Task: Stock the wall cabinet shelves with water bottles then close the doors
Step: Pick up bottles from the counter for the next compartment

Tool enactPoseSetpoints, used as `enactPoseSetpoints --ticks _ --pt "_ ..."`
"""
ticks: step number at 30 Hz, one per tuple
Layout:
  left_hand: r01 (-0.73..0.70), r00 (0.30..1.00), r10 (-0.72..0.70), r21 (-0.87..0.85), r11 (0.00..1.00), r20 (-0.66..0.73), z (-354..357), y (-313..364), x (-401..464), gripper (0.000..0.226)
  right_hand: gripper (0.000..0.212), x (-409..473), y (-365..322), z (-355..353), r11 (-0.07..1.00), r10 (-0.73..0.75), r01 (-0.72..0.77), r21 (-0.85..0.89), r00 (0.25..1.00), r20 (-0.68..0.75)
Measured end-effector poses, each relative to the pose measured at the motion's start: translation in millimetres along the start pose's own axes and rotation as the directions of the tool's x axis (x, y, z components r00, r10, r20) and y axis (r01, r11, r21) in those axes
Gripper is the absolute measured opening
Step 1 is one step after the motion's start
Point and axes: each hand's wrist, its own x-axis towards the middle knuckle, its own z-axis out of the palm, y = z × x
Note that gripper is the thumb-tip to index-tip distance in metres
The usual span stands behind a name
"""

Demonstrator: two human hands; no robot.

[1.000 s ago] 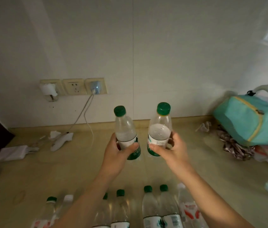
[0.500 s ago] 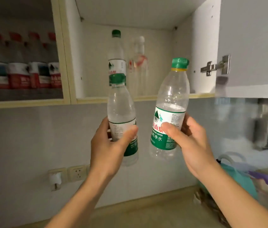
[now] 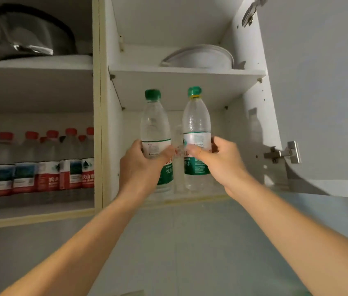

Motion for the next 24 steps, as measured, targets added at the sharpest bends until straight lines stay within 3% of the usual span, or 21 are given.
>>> enactPoseSetpoints --ticks 4,9,17,24 --pt "0.076 0.997 -0.077 0.054 0.996 0.015 13.2 -26.7 18.7 0.032 0.04 16.8 29.8 15.0 0.993 0.103 -0.099 -0.066 0.993 0.052" --pt "0.137 0.989 -0.14 0.057 0.989 0.04 26.3 -49.9 40.3 0.033 0.044 28.6 52.3 18.3 0.984 0.111 -0.104 -0.143 0.993 0.044" --pt "0.287 0.951 -0.284 -0.007 0.958 0.124 52.9 -69.4 58.5 0.063 0.037 43.3 65.7 12.9 0.976 0.124 -0.109 -0.188 0.99 0.067" --pt "0.354 0.922 -0.362 0.079 0.932 0.137 76.3 -70.8 70.2 0.077 0.036 53.6 69.1 13.6 0.96 0.129 -0.11 -0.258 0.99 0.059"
